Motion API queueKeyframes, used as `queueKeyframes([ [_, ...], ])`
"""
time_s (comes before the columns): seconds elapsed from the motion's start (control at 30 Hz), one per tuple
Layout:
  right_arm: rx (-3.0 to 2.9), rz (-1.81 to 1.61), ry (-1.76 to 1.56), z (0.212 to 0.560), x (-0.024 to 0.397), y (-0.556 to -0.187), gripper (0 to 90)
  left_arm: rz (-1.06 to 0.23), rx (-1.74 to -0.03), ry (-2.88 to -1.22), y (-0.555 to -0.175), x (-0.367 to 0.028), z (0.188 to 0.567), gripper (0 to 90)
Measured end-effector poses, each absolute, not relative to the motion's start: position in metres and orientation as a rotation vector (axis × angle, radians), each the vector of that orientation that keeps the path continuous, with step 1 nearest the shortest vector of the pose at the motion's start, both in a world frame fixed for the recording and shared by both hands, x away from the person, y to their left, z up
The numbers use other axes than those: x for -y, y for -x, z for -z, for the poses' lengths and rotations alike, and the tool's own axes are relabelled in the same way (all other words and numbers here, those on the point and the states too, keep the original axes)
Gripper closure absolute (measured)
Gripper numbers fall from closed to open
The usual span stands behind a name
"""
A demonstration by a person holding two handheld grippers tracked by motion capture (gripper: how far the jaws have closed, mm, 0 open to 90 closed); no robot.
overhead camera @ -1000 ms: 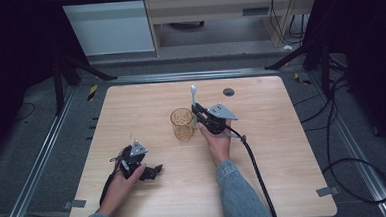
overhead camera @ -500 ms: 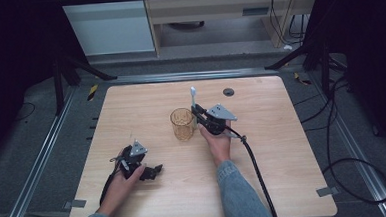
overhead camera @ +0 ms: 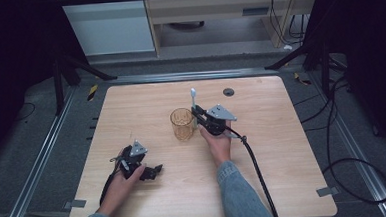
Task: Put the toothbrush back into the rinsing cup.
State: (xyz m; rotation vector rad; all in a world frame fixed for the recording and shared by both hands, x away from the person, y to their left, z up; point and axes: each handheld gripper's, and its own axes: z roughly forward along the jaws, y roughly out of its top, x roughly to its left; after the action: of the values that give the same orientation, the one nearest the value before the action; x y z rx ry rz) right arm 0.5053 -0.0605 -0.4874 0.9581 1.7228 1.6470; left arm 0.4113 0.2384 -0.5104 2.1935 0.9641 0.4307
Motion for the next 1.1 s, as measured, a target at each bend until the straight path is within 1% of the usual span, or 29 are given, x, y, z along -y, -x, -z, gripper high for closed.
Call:
queueKeyframes([
  [0.57,-1.743,-1.635,-0.966,0.486,0.061,-0.505,77.4,-0.431,-0.964,-2.194,-0.411,-0.238,0.510,0.0],
  [0.93,-1.745,-1.629,-0.975,0.476,0.065,-0.502,71.5,-0.431,-0.964,-2.194,-0.411,-0.238,0.510,0.0],
  [1.1,-1.754,-1.611,-0.976,0.467,0.068,-0.499,67.2,-0.431,-0.966,-2.188,-0.411,-0.238,0.511,0.0],
])
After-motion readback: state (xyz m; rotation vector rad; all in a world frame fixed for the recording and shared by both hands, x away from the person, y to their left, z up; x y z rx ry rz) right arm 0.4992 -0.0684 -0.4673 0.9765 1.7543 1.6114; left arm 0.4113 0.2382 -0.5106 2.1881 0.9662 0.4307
